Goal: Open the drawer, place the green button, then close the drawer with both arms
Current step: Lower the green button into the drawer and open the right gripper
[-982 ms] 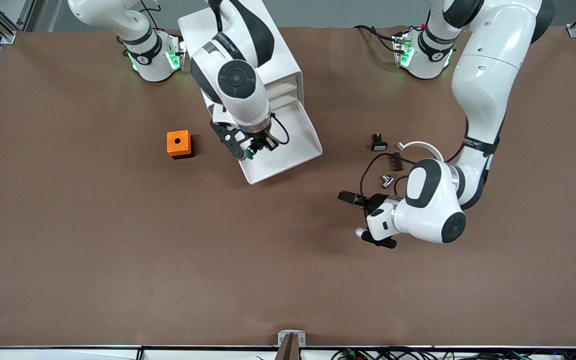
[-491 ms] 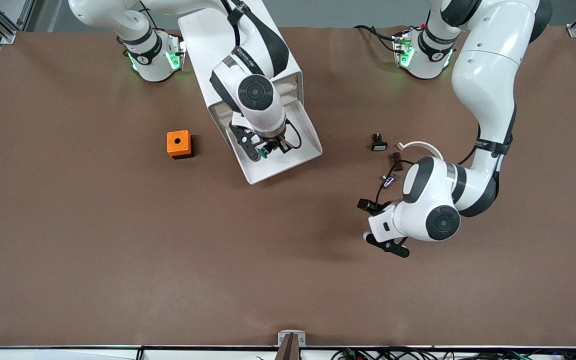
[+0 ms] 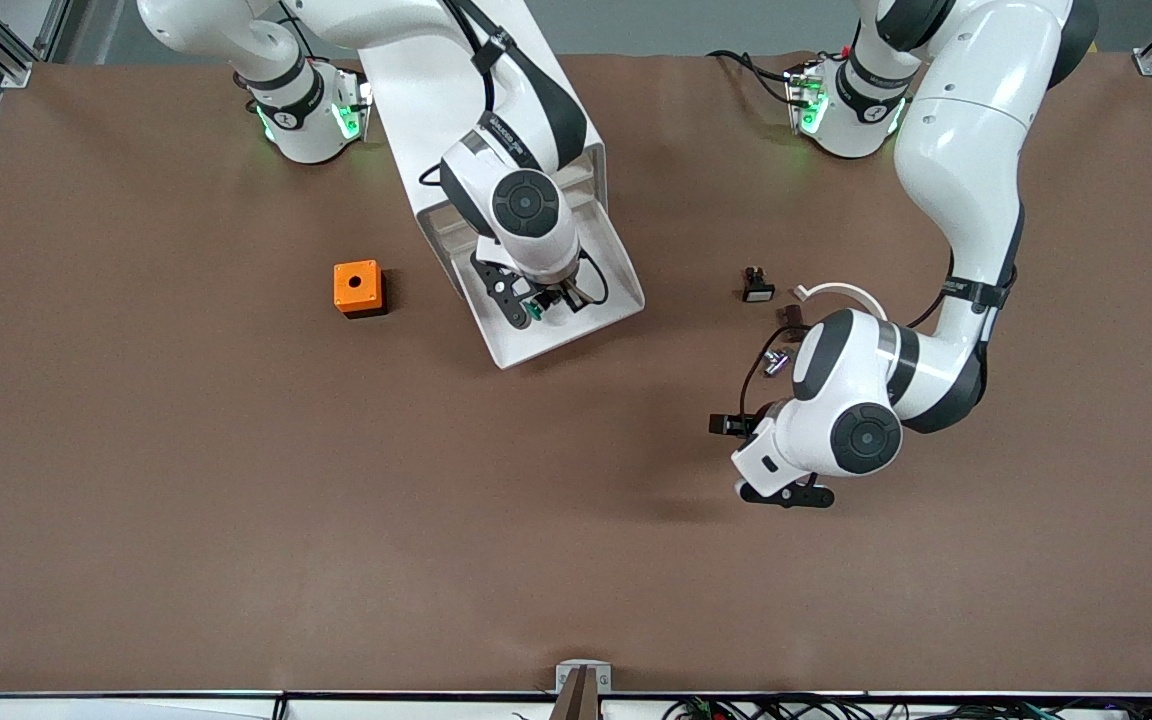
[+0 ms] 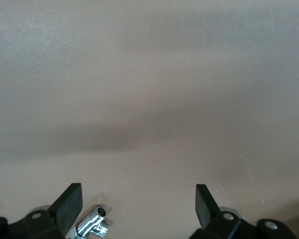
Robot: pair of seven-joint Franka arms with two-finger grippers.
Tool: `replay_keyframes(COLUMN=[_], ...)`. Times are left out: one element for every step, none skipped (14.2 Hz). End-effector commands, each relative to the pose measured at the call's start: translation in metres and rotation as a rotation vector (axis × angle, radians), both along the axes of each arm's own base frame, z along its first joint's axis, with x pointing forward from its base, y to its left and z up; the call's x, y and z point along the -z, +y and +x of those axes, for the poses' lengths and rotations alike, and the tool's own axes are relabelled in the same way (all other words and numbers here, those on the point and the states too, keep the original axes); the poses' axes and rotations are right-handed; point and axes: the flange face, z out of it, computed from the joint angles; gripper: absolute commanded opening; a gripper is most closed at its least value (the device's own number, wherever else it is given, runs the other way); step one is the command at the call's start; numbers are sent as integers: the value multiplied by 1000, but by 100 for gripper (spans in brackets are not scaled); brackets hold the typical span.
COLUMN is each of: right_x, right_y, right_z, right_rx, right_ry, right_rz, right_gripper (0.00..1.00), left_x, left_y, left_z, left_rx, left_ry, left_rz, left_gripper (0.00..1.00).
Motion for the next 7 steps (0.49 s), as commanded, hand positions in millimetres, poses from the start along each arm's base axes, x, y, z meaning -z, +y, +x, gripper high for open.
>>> replay_keyframes(right_x=[13,13,15,16,16,16,15], right_y=[12,12,12,12,14,16,17], right_z=[-13,-12,-12,-13,-16,-18,-18], right_rx=[5,4,4,6,-1,-5,-5], right_ry=[9,7,5,10,9,10,9], right_rz=[-3,-1,-2,-4,-5,-7,-5], right_gripper=[22,22,23,24,26,30,35], left_x=[-9,-9,-9,-9,-8,-7,-7], left_y=[0,-1,-1,-4,-8,-13,-19], left_z=[2,2,2,1,-1,-3,-5], left_rx=[-27,-38,-80,-132,-157,-170,-178], left_ry=[-27,-26,-23,-19,-16,-14,-19], left_rz=[24,27,38,52,60,65,67], left_gripper=[100,100,100,100,100,100,100])
